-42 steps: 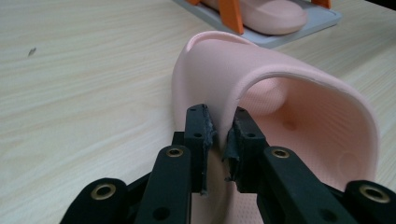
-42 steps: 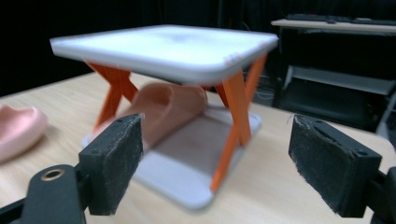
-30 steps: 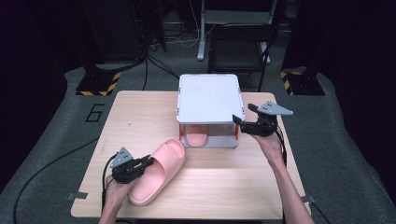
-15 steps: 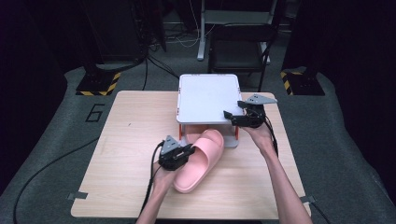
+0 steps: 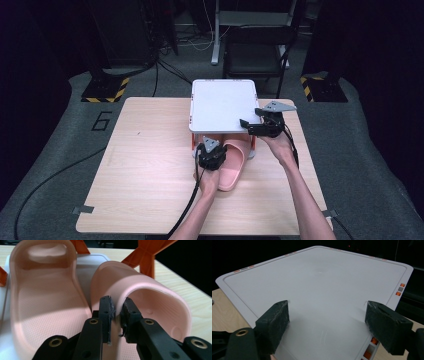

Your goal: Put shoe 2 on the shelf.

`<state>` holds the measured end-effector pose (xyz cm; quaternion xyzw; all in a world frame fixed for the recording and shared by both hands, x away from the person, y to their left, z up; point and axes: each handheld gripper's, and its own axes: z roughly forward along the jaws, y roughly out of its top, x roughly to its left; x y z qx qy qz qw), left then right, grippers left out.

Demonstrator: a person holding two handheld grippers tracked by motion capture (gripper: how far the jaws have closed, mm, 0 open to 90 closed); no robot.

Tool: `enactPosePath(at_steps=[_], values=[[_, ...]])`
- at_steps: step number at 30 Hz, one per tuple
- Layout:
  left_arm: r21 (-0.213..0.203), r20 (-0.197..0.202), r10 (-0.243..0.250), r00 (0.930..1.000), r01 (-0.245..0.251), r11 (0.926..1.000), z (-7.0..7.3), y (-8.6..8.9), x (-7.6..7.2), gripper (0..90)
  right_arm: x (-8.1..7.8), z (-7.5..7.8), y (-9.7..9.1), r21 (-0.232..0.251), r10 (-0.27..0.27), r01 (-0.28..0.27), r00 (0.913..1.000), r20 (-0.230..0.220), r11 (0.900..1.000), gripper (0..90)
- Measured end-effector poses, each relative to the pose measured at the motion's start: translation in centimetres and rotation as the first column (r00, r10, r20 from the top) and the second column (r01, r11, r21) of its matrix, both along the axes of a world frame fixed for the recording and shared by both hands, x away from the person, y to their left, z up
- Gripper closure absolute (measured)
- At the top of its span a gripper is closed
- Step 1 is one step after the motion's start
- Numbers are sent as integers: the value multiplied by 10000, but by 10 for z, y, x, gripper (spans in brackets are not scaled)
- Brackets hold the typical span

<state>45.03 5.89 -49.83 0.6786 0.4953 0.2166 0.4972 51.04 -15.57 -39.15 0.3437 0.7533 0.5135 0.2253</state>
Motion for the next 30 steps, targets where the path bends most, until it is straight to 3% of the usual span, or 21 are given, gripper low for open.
enactPosePath(at_steps=[6,8,12,14,16,17,19,20,21,22,24,25,27,28,29,30], values=[[-220,-157,429,9990,-433,9988,0,-5,11,799,-1,0,0,-46,-41,41,9999,127,10000,189],[-174,13,472,9989,-472,9987,-2,-5,12,789,-1,0,0,13,-115,115,9999,113,9999,190],[-255,244,-92,9997,98,9996,0,4,11,636,-1,0,0,-31,-94,94,9999,129,10000,189],[-643,179,-626,9979,637,9959,3,10,9,562,0,-1,0,-24,-92,92,9998,169,10000,189],[-561,641,-1010,9928,1046,9929,6,17,4,489,-1,-1,0,-67,-106,107,9998,155,9999,189],[-577,726,-1512,9858,1555,9862,7,23,2,457,-1,-1,0,-52,-114,115,9998,142,9999,189],[-30,893,-2471,9649,2484,9687,8,35,-5,394,-1,0,-1,-47,-146,147,9998,148,9999,189],[509,956,-3045,9477,3009,9523,8,42,-10,363,-1,0,-1,-51,-127,127,9998,142,9999,189],[970,896,-3601,9286,3517,9311,8,48,-13,354,-1,0,0,-52,-127,128,9999,108,9999,190],[913,745,-3989,9140,3921,9154,7,52,-17,324,-1,-1,0,-44,-142,143,9998,129,9999,189],[963,738,-4895,8689,4823,8707,7,64,-25,276,-1,-1,1,-21,-144,144,9998,142,9999,189],[1009,739,-5210,8504,5134,8522,7,69,-29,263,-1,0,1,-96,-121,122,9999,107,9999,189],[883,594,-5392,8401,5336,8411,5,76,-34,212,-1,0,1,-91,-134,135,9999,79,9999,192],[712,530,-5613,8259,5576,8271,4,79,-35,196,-1,0,1,47,-165,164,9998,62,9999,195],[701,475,-5880,8074,5846,8083,2,81,-37,184,-1,0,1,1,-154,154,9999,-6,9999,195],[758,347,-6025,7974,5990,7971,0,81,-38,177,-1,0,2,3,-183,183,9998,-23,9998,195]])
